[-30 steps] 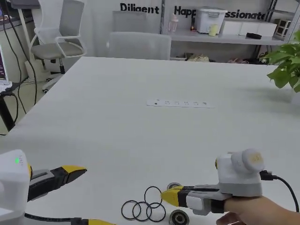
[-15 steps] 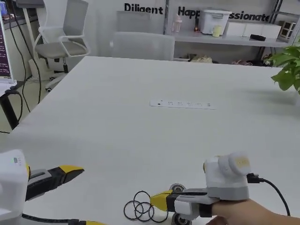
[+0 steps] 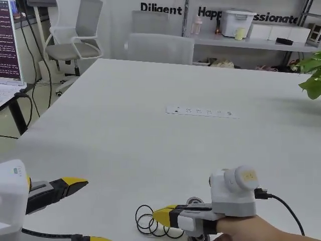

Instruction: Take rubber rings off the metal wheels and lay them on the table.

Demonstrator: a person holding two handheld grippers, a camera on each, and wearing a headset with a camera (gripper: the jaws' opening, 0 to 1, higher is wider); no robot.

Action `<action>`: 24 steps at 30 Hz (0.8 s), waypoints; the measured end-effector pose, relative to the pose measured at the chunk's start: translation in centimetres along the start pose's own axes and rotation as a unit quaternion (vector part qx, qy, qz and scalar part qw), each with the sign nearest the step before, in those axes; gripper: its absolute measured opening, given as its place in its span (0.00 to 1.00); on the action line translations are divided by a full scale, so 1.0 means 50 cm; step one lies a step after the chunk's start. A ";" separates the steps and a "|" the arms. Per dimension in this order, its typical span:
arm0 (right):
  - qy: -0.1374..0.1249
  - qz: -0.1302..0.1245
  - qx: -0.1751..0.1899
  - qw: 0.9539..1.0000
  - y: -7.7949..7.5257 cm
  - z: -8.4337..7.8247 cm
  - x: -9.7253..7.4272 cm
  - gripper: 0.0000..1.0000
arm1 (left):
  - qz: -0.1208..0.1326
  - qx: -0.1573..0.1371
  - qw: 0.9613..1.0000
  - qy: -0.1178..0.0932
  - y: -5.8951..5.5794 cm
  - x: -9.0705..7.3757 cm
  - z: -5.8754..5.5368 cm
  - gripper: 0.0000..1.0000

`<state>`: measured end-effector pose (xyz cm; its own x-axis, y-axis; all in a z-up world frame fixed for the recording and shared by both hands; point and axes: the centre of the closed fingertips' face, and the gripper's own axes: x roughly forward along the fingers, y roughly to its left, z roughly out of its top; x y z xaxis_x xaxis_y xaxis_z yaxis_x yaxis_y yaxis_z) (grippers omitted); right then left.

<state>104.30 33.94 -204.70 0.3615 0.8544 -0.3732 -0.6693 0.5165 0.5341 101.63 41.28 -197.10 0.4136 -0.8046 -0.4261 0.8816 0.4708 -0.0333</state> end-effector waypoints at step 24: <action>0.031 -0.023 -0.016 0.999 0.004 -0.015 0.049 0.00 | 0.007 -0.008 1.000 -0.002 0.003 -0.013 -0.009 0.80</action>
<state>104.58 36.11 -206.08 0.3516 0.8246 -0.4431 -0.6746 0.5514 0.4908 101.41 42.05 -197.25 0.4274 -0.7989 -0.4232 0.8716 0.4885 -0.0418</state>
